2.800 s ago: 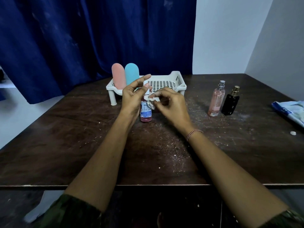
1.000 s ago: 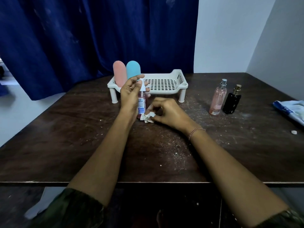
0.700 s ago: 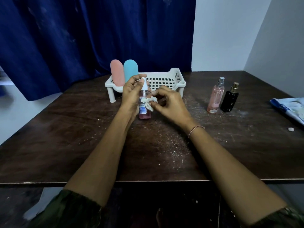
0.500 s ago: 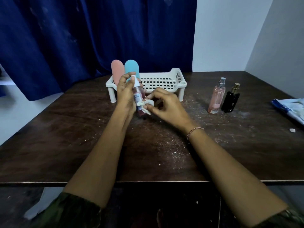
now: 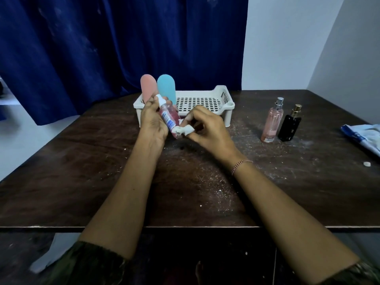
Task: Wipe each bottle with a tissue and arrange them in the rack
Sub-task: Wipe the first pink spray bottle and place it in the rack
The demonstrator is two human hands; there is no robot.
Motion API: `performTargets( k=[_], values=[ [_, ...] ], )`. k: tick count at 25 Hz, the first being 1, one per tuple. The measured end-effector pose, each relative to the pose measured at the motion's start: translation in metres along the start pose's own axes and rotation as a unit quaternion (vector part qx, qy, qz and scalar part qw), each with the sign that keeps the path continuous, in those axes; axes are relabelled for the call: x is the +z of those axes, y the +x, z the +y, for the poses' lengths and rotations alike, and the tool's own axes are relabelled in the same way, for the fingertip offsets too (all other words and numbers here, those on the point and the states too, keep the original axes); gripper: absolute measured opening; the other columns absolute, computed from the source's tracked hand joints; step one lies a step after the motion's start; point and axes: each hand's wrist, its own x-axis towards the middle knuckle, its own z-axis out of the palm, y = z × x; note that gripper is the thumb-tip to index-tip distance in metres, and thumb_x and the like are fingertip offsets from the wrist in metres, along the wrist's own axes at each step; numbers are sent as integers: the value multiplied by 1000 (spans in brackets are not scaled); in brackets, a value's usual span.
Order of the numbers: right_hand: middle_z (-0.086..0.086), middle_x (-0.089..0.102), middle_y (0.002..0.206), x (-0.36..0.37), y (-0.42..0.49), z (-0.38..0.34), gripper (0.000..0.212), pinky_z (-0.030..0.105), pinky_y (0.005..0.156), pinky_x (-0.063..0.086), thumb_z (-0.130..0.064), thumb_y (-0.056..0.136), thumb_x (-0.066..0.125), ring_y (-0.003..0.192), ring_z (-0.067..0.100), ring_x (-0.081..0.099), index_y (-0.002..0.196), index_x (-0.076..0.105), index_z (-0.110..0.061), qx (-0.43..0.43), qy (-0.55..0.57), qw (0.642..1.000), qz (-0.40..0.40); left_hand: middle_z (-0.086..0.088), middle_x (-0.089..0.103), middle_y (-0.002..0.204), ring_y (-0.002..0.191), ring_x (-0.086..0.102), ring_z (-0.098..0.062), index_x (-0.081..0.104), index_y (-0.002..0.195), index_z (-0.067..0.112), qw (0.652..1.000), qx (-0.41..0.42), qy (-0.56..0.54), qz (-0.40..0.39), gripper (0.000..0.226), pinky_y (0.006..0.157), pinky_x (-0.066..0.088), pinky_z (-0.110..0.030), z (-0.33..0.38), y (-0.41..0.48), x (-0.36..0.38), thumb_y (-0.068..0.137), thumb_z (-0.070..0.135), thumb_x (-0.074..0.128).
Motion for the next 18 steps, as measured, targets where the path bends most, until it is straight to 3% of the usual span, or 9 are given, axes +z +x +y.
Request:
performTargets(
  k=[5, 8, 11, 12, 16, 18],
  values=[
    [4, 60, 91, 3, -2, 3, 18, 39, 72, 53, -9, 80, 71, 84, 18, 59, 92, 58, -4, 55, 66, 996, 17, -10, 57, 75, 59, 57, -16, 43, 128, 5, 999, -12, -40, 5, 34, 62, 56, -30, 0, -2, 0, 97, 20, 45],
    [4, 61, 93, 6, -2, 2, 21, 40, 70, 54, 2, 75, 72, 87, 18, 60, 92, 59, -2, 55, 93, 994, 23, -10, 58, 76, 67, 57, -17, 53, 110, 6, 999, -19, -40, 10, 24, 73, 56, -45, 1, -8, 3, 98, 25, 43],
    [3, 61, 88, 8, -1, -2, 30, 38, 61, 52, -5, 67, 81, 80, 21, 60, 86, 58, -1, 42, 94, 994, 38, -9, 56, 75, 67, 55, -17, 53, 109, 4, 999, -16, -42, 21, 24, 95, 47, -42, -3, -11, 7, 97, 24, 44],
    [5, 61, 87, 8, -1, -3, 33, 37, 62, 52, -9, 65, 83, 79, 21, 60, 85, 58, -1, 35, 89, 994, 44, -8, 56, 74, 64, 55, -16, 52, 106, 4, 999, -15, -40, 18, 23, 96, 46, -40, -4, -11, 8, 97, 23, 44],
    [5, 61, 84, 9, -2, -3, 34, 24, 66, 49, -15, 66, 82, 76, 14, 57, 84, 58, -1, 34, 57, 995, 71, -4, 55, 65, 52, 55, -12, 53, 93, 5, 1000, -16, -6, 3, 19, 55, 52, -24, -11, -15, 11, 96, 23, 46],
    [5, 60, 85, 10, -1, -1, 26, 17, 65, 45, -7, 70, 78, 76, 9, 54, 86, 59, 0, 28, 37, 996, 76, -2, 56, 60, 52, 53, -11, 54, 86, 7, 1000, -2, 1, 3, 24, 48, 49, -19, -12, -10, 8, 97, 25, 43]
  ],
)
